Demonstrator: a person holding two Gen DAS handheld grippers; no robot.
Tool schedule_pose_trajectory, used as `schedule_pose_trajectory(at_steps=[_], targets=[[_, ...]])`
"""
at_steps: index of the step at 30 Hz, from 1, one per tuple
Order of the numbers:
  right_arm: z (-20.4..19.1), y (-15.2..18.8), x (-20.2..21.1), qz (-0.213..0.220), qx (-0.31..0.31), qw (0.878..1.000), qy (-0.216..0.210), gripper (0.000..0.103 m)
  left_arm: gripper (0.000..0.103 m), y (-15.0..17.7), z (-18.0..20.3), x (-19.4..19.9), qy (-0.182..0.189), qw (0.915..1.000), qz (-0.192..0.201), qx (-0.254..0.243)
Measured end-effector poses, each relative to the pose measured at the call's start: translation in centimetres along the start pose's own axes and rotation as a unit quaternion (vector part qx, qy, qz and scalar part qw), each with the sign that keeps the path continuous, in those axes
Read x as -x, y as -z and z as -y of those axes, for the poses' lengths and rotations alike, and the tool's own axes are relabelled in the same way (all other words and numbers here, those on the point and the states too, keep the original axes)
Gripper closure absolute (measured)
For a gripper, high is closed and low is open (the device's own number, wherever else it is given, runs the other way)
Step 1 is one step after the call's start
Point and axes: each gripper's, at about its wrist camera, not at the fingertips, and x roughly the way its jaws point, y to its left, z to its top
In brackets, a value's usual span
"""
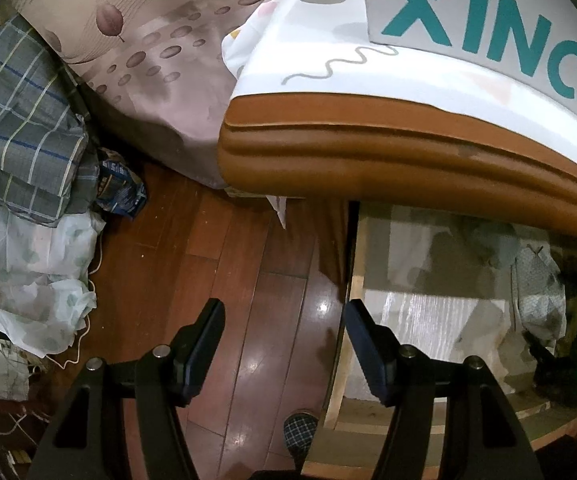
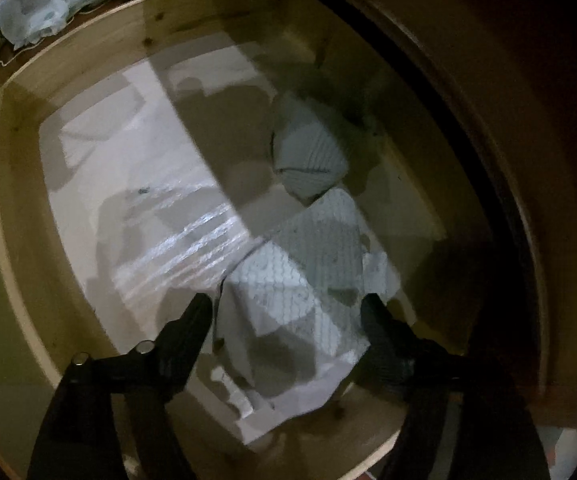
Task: Take underwear out of drawer
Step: 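Close the right tool on the white hexagon-print garment and lift it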
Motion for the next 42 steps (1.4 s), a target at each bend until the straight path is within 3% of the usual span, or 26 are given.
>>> schedule_pose_trajectory(at_steps=[9,17,20,22,24,30,33,42], targets=[[0.7,-1.0,-3.2,-0.024,-0.021,0.999,-0.020,0.026,0.039,0.1,0.3,-0.4,0.003,0.9999,-0.008,-0.009],[2.5,-0.9,-7.1,-0.039,-0.034,0.997,-0.060,0.007,0.039,0.3,1.3,-0.8,0.002,0.9996,-0.013,-0.023],[2.6,-1.0,-7.4,-0.037,-0.033,0.997,-0.066,0.007,0.039,0.4,1.6,-1.1,0.000,0.9994,-0.017,-0.029],[2.8,-0.6,-8.2,-0.036,-0.035,0.996,-0.074,0.014,0.039,0.4,1.7,-1.1,-0.003,0.9993,-0.017,-0.032],[3.0,-0.3,-8.1,-0.037,-0.045,0.993,-0.105,0.036,0.039,0.4,1.8,-1.2,-0.004,0.9993,-0.017,-0.032],[3.0,0.0,-7.5,-0.053,-0.047,0.993,-0.091,0.065,0.039,0.5,2.3,-1.3,-0.003,0.9988,-0.012,-0.047],[3.0,-0.3,-7.0,-0.063,-0.049,0.993,-0.085,0.071,0.039,0.8,3.0,-1.5,-0.015,0.9975,-0.008,-0.069],[2.1,0.7,-4.1,-0.068,-0.079,0.991,-0.083,0.073,0.039,2.4,7.0,-1.3,-0.046,0.9836,0.019,-0.173]])
